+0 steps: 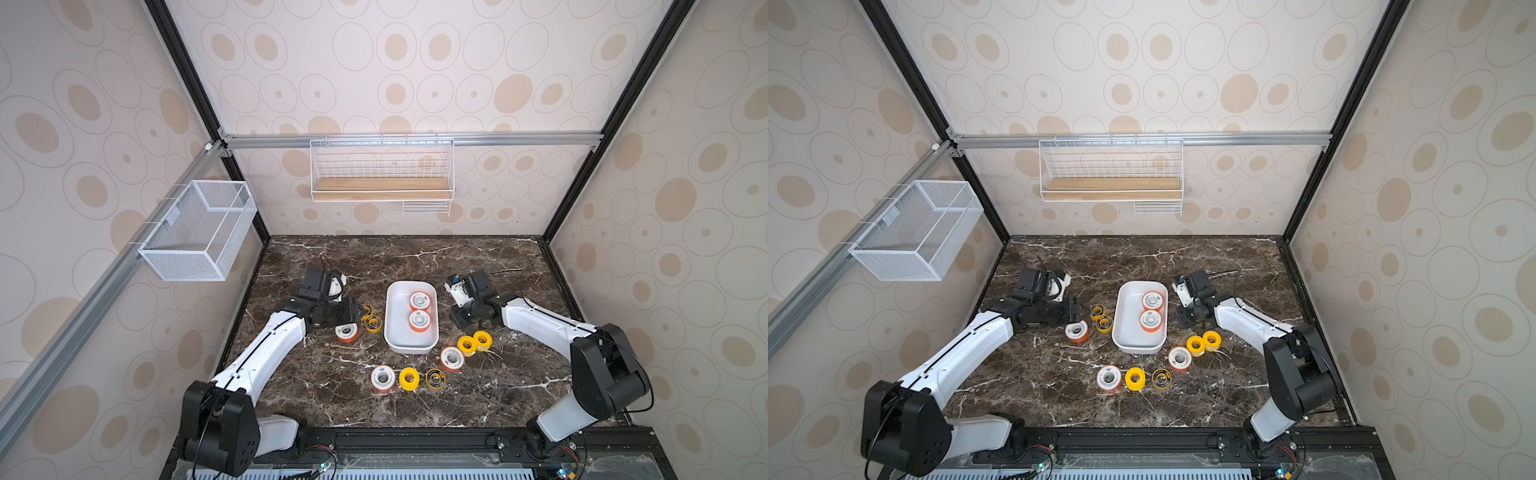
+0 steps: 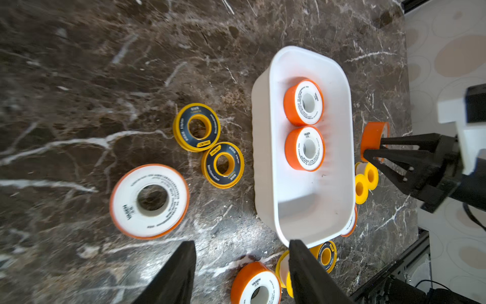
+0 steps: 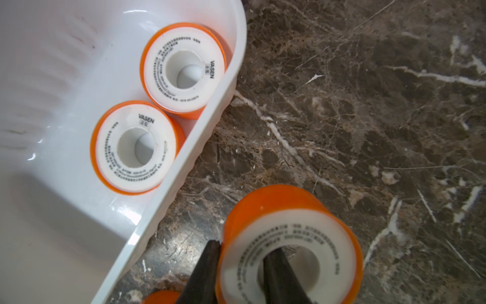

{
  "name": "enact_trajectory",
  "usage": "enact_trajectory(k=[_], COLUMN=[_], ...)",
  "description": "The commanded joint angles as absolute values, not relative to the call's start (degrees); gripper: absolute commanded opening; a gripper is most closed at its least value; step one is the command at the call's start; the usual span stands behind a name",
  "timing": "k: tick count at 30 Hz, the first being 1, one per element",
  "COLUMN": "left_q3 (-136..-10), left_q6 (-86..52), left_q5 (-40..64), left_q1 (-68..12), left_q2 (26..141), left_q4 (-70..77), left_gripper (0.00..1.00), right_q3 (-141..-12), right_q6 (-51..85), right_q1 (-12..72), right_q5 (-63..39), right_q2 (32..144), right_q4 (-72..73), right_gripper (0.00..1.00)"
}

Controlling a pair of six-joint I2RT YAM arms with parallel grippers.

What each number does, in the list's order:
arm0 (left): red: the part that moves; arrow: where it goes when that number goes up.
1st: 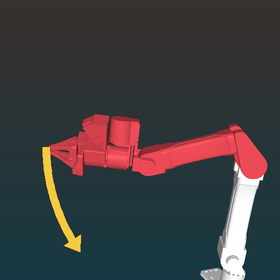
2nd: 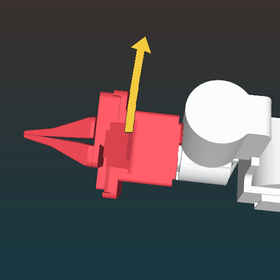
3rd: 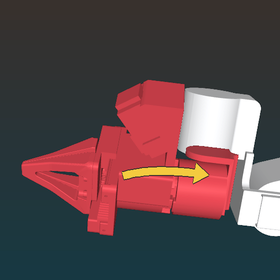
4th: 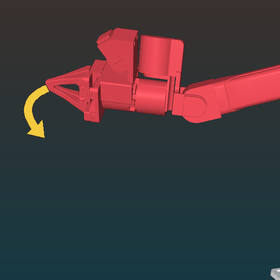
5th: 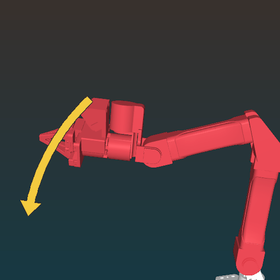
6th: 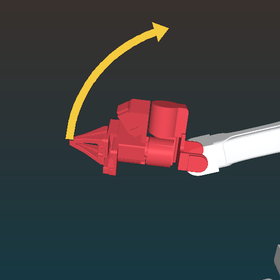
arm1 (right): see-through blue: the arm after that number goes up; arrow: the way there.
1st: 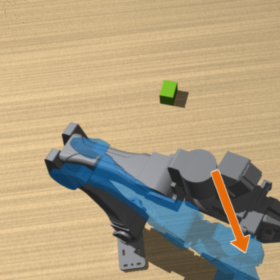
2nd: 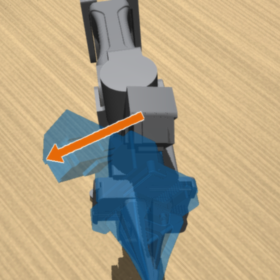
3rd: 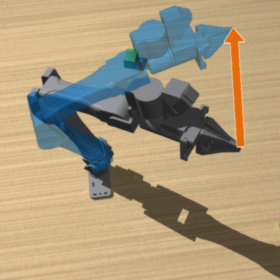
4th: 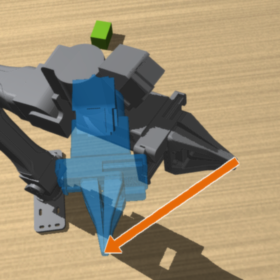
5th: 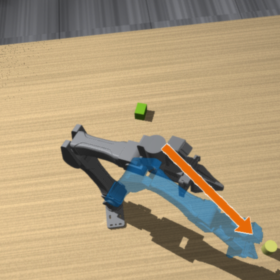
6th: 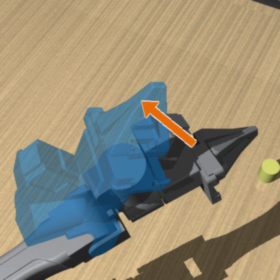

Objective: Put the sealing tape into the storage box
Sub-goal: Pick up the sealing tape at the center of the board, then place the sealing tape in the storage box.

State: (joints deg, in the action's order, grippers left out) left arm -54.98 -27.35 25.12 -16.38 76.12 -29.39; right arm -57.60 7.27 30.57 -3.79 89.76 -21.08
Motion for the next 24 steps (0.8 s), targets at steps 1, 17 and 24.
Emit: enact_trajectory(k=[1, 17, 24], left_q3=[-57.3, -58.4, -58.6], left_q6=[-29.3, -28.3, -28.6], left_q5=[27.2, 29.3, 29.8], left_q1=[-19.4, -24.1, -24.1], left_q2=[80.1, 91.6, 94.1], left_q4=[-24.5, -18.4, -18.3], left_gripper=[0.60, 0.51, 0.43], right_q3=[-59.8, -64.8, -66.4], right_q6=[7.5, 5.5, 4.0], right_q1=[30.8, 37.7, 41.5], right_q5=[-6.9, -24.4, -25.8], right_q2=[86.7, 87.6, 90.9], right_q4=[-23.9, -24.2, -26.6], right_gripper=[0.26, 0.28, 0.28])
